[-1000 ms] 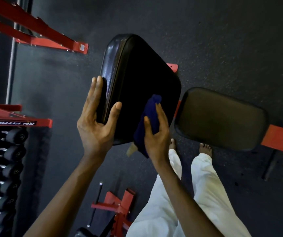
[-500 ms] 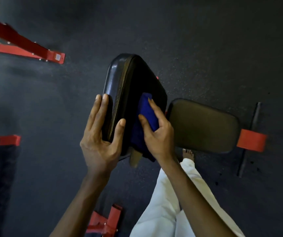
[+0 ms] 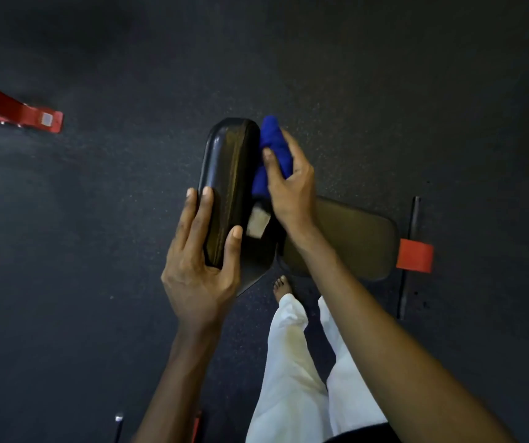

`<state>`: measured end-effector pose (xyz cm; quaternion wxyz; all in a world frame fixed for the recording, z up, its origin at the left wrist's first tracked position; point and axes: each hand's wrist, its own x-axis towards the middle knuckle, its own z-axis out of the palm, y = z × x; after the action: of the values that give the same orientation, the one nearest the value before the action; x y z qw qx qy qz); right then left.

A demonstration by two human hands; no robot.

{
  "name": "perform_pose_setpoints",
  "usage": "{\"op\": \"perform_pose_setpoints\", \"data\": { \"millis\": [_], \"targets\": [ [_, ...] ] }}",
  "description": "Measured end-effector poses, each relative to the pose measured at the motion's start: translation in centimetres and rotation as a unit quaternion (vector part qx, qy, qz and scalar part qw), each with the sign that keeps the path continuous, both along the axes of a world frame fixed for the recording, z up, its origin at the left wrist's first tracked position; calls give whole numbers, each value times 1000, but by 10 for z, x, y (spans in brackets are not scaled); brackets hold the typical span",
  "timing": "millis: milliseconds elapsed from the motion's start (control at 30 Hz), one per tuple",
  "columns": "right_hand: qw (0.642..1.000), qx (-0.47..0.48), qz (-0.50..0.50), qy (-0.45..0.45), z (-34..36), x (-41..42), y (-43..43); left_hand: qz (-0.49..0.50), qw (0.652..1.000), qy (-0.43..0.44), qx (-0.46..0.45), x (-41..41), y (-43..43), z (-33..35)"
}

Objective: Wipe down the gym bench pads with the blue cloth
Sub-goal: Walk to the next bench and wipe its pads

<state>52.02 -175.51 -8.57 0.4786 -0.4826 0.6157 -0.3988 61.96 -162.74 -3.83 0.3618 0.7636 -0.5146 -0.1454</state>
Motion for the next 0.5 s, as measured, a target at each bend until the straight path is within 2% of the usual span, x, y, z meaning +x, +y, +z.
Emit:
{"op": "perform_pose_setpoints", "data": {
  "millis": [133, 267, 333, 400, 500],
  "targets": [
    [999, 31, 29, 5, -28, -10, 12, -7, 1000, -3, 23, 3, -1, 5],
    [995, 79, 53, -14, -61, -15, 76, -39, 992, -22, 116, 2, -9, 24],
    [995, 97, 30, -15, -86, -15, 74, -60, 981, -78, 167, -2, -31, 31],
    [985, 173, 12, 1, -113, -19, 54, -56, 966, -135, 215, -12, -59, 32],
    [961, 276, 16, -21, -152, -28, 36, -30, 950, -193, 244, -26, -80, 29]
  ]
}}
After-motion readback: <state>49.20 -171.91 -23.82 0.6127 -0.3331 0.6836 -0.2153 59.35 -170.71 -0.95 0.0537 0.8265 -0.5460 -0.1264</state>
